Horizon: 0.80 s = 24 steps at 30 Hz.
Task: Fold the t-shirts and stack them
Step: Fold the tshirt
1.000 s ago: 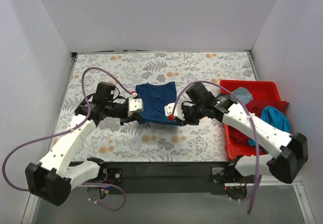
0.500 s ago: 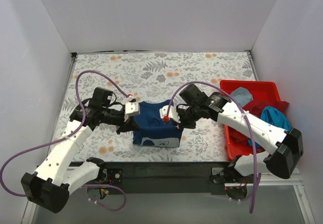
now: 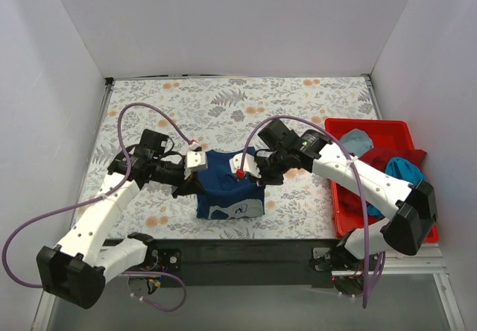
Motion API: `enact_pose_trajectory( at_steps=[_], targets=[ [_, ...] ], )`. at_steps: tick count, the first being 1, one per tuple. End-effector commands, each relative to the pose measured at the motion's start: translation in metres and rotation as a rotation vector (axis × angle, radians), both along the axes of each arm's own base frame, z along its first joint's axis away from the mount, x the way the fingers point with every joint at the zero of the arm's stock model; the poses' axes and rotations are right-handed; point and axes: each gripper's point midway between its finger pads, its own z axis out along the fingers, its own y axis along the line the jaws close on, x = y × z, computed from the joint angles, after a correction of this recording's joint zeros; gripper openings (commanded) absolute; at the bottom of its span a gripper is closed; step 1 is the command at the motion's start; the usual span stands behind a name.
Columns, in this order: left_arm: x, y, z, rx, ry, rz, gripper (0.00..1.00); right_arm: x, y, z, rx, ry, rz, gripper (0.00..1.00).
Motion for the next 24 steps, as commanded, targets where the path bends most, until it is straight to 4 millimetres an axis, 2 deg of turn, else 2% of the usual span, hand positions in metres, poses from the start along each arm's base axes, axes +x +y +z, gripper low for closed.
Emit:
enact_pose_trajectory(
  at_steps=[1,4,6,8,10,11,12,13,14,15,17,20,21,22,24],
  targets=[
    [0.017,-0.005,0.017,-0.056,-0.025,-0.022,0.00,0.009,0.011,0.020,0.049,-0.049,0.046,0.01],
    [0.036,-0.001,0.024,-0.092,-0.004,0.011,0.00,0.023,0.016,0.018,0.045,-0.068,0.058,0.01],
    [0.051,0.005,0.026,-0.106,-0.006,0.044,0.00,0.035,0.021,0.024,0.064,-0.082,0.060,0.01],
    [0.067,0.008,0.022,-0.103,0.004,0.056,0.00,0.055,0.021,0.018,0.058,-0.073,0.038,0.01],
    [0.077,0.010,0.017,-0.098,0.015,0.060,0.00,0.077,0.021,0.020,0.069,-0.102,0.039,0.01],
    [0.088,0.011,0.012,-0.099,0.023,0.069,0.00,0.087,0.023,0.009,0.052,-0.091,0.041,0.01],
    [0.096,0.011,0.009,-0.101,0.028,0.081,0.00,0.095,0.025,0.007,0.053,-0.086,0.039,0.01],
    [0.103,0.012,0.008,-0.107,0.031,0.092,0.00,0.111,0.024,0.011,0.067,-0.098,0.019,0.01],
    [0.119,0.013,0.008,-0.114,0.000,0.112,0.00,0.121,0.027,-0.004,0.049,-0.063,0.009,0.01],
    [0.129,0.013,0.000,-0.118,0.049,0.145,0.00,0.131,0.026,-0.008,0.053,-0.052,-0.006,0.01],
    [0.152,0.015,-0.010,-0.119,0.023,0.174,0.00,0.148,0.031,-0.025,0.043,-0.034,0.000,0.01],
    [0.178,0.018,-0.044,-0.092,0.060,0.206,0.00,0.169,0.038,-0.047,0.034,0.013,-0.025,0.01],
    [0.185,0.021,-0.068,-0.058,0.108,0.226,0.00,0.174,0.041,-0.052,0.038,0.022,-0.031,0.01],
    [0.188,0.024,-0.079,-0.042,0.120,0.228,0.00,0.179,0.042,-0.069,0.019,0.051,-0.039,0.01],
    [0.194,0.027,-0.100,-0.007,0.147,0.246,0.00,0.187,0.045,-0.080,0.007,0.064,-0.055,0.01]
  ],
)
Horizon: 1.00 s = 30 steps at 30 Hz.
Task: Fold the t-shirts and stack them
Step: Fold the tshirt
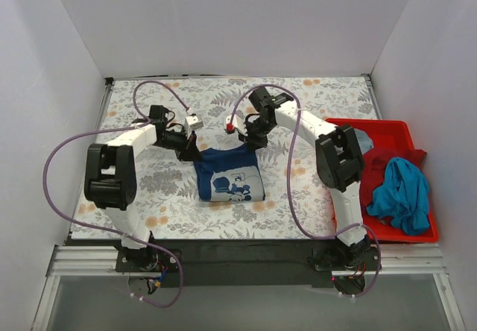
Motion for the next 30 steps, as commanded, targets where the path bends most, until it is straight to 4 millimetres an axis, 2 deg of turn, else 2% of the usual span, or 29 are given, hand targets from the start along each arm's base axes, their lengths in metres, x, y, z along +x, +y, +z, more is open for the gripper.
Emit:
enact_pose_trajectory(
  at_steps=[1,2,5,8,9,11,13,14,15,17,18,19,20,22,23,24,26,27,28,29,30],
  targets=[
    [0.024,0.006,-0.021,0.040,-0.020,0.034,0.00,0.012,0.013,-0.014,0.013,0.017,0.022,0.01],
    [0.024,0.006,-0.026,0.044,-0.008,0.035,0.00,0.013,0.015,-0.015,0.013,0.028,0.008,0.01],
    [0.021,0.009,-0.039,0.066,0.025,0.051,0.00,0.003,0.014,-0.027,0.007,0.105,-0.031,0.01],
    [0.012,0.013,-0.054,0.092,0.067,0.058,0.01,-0.021,0.006,-0.040,-0.026,0.216,-0.090,0.01],
    [0.008,0.013,-0.056,0.092,0.073,0.054,0.01,-0.039,0.000,-0.052,-0.058,0.271,-0.100,0.01],
    [-0.005,0.010,-0.058,0.101,0.082,0.036,0.01,-0.058,-0.005,-0.050,-0.070,0.310,-0.119,0.01],
    [-0.015,0.006,-0.055,0.091,0.081,0.022,0.02,-0.085,-0.013,-0.048,-0.078,0.343,-0.138,0.01],
    [-0.030,0.002,-0.056,0.077,0.099,0.006,0.02,-0.092,-0.014,-0.046,-0.072,0.338,-0.139,0.01],
    [-0.034,-0.001,-0.044,0.063,0.067,-0.006,0.02,-0.101,-0.014,-0.044,-0.067,0.338,-0.136,0.01],
    [-0.048,-0.003,-0.034,0.042,0.056,-0.025,0.04,-0.117,-0.022,-0.037,-0.054,0.350,-0.151,0.01],
    [-0.056,-0.005,-0.029,0.022,0.058,-0.030,0.06,-0.121,-0.022,-0.032,-0.046,0.364,-0.162,0.06],
    [-0.057,-0.005,-0.015,0.014,0.014,-0.034,0.09,-0.123,-0.023,-0.023,-0.033,0.363,-0.174,0.13],
    [-0.058,-0.005,-0.010,0.012,0.004,-0.032,0.22,-0.126,-0.023,-0.018,-0.024,0.379,-0.187,0.24],
    [-0.055,-0.007,0.010,-0.007,-0.058,-0.036,0.34,-0.126,-0.019,0.005,0.044,0.419,-0.228,0.42],
    [-0.055,-0.008,0.017,-0.017,-0.077,-0.045,0.38,-0.121,-0.014,0.018,0.083,0.423,-0.240,0.58],
    [-0.053,-0.010,0.025,-0.029,-0.101,-0.051,0.45,-0.118,-0.012,0.029,0.124,0.484,-0.283,0.60],
    [-0.049,-0.019,0.043,-0.066,-0.154,-0.081,0.47,-0.104,-0.005,0.047,0.182,0.534,-0.322,0.59],
    [-0.048,-0.023,0.046,-0.070,-0.161,-0.089,0.48,-0.097,-0.002,0.057,0.220,0.604,-0.361,0.56],
    [-0.044,-0.028,0.051,-0.067,-0.184,-0.103,0.48,-0.092,0.000,0.051,0.216,0.652,-0.386,0.51],
    [-0.048,-0.037,0.049,-0.063,-0.195,-0.143,0.48,-0.087,0.002,0.052,0.221,0.681,-0.405,0.41],
    [-0.047,-0.043,0.048,-0.057,-0.209,-0.162,0.49,-0.078,0.006,0.058,0.248,0.695,-0.411,0.37]
  ],
)
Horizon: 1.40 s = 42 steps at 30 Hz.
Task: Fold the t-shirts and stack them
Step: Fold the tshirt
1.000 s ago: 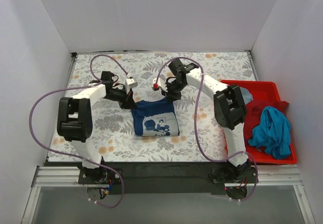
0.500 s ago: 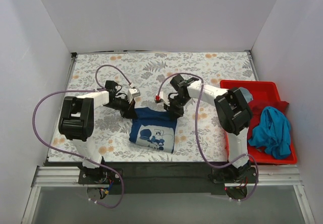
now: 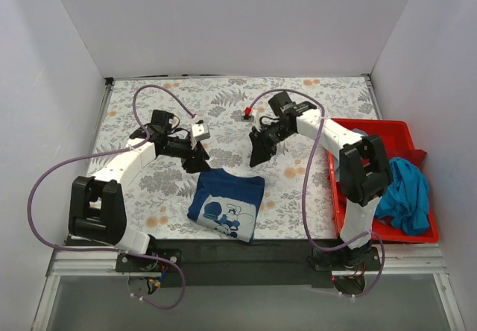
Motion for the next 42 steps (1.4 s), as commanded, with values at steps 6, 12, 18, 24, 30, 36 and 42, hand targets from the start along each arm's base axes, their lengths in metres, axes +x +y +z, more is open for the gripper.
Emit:
enact_pose_trajectory(
  at_steps=[6,12,18,24,30,36,42],
  targets=[
    [0.001,-0.054,-0.014,0.040,-0.170,-0.216,0.49,0.028,0.031,0.002,0.099,0.283,-0.172,0.15],
    [-0.002,-0.062,-0.046,0.096,-0.153,-0.284,0.48,0.038,0.039,-0.017,0.086,0.347,-0.223,0.11],
    [-0.010,-0.065,-0.065,0.116,-0.118,-0.329,0.47,0.034,0.042,-0.032,0.081,0.387,-0.211,0.11],
    [-0.016,-0.070,-0.075,0.125,-0.093,-0.352,0.46,0.030,0.043,-0.039,0.074,0.402,-0.204,0.10],
    [-0.019,-0.072,-0.079,0.131,-0.095,-0.372,0.31,0.024,0.046,-0.043,0.066,0.410,-0.193,0.10],
    [-0.026,-0.075,-0.062,0.092,-0.156,-0.394,0.00,0.017,0.056,-0.046,0.063,0.402,-0.157,0.07],
    [-0.037,-0.079,-0.035,0.081,-0.350,-0.429,0.00,0.016,0.070,-0.065,0.051,0.384,-0.111,0.06]
  ],
)
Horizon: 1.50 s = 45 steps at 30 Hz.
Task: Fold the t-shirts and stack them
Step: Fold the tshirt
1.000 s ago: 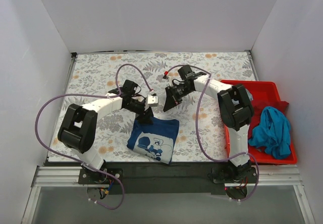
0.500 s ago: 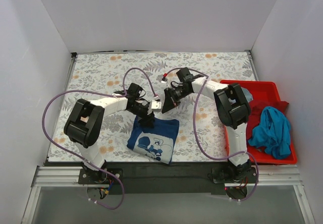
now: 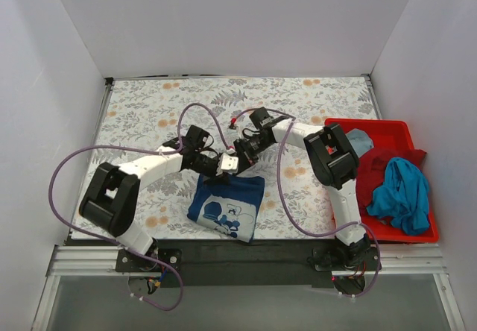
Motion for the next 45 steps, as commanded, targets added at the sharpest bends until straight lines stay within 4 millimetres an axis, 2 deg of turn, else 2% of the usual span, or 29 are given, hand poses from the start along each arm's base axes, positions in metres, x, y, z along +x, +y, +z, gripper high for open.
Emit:
enact_pose_trajectory(
  at_steps=[1,6,9,13,22,33,34,35,38,42,45],
  targets=[
    [-0.003,-0.008,0.028,-0.067,-0.183,-0.056,0.00,0.005,0.013,-0.003,0.039,-0.045,0.044,0.06],
    [-0.006,-0.008,0.037,-0.087,-0.280,-0.081,0.00,0.000,0.017,-0.027,0.014,-0.074,0.093,0.06],
    [0.002,-0.009,0.043,-0.104,-0.336,-0.054,0.00,-0.009,0.012,-0.042,0.009,-0.050,0.124,0.06],
    [0.023,-0.013,0.056,-0.140,-0.445,-0.013,0.00,-0.019,0.006,-0.052,0.013,-0.043,0.160,0.06],
    [0.045,-0.019,0.073,-0.208,-0.533,0.001,0.00,-0.019,0.009,-0.047,0.054,-0.060,0.193,0.06],
    [0.048,-0.020,0.061,-0.215,-0.537,-0.023,0.00,-0.014,0.010,-0.041,0.062,-0.084,0.197,0.08],
    [0.048,-0.020,0.062,-0.216,-0.538,-0.022,0.02,-0.011,0.012,-0.038,0.064,-0.095,0.197,0.09],
    [0.047,-0.020,0.063,-0.223,-0.539,-0.027,0.17,-0.009,0.012,-0.037,0.060,-0.103,0.194,0.09],
    [0.043,-0.018,0.072,-0.231,-0.537,-0.014,0.35,0.000,0.012,-0.028,0.048,-0.148,0.184,0.11],
    [0.036,-0.012,0.098,-0.248,-0.454,0.080,0.39,0.012,0.011,-0.011,0.018,-0.247,0.178,0.17],
    [0.035,0.002,0.120,-0.264,-0.306,0.221,0.39,0.023,0.008,0.003,-0.017,-0.344,0.189,0.22]
  ],
)
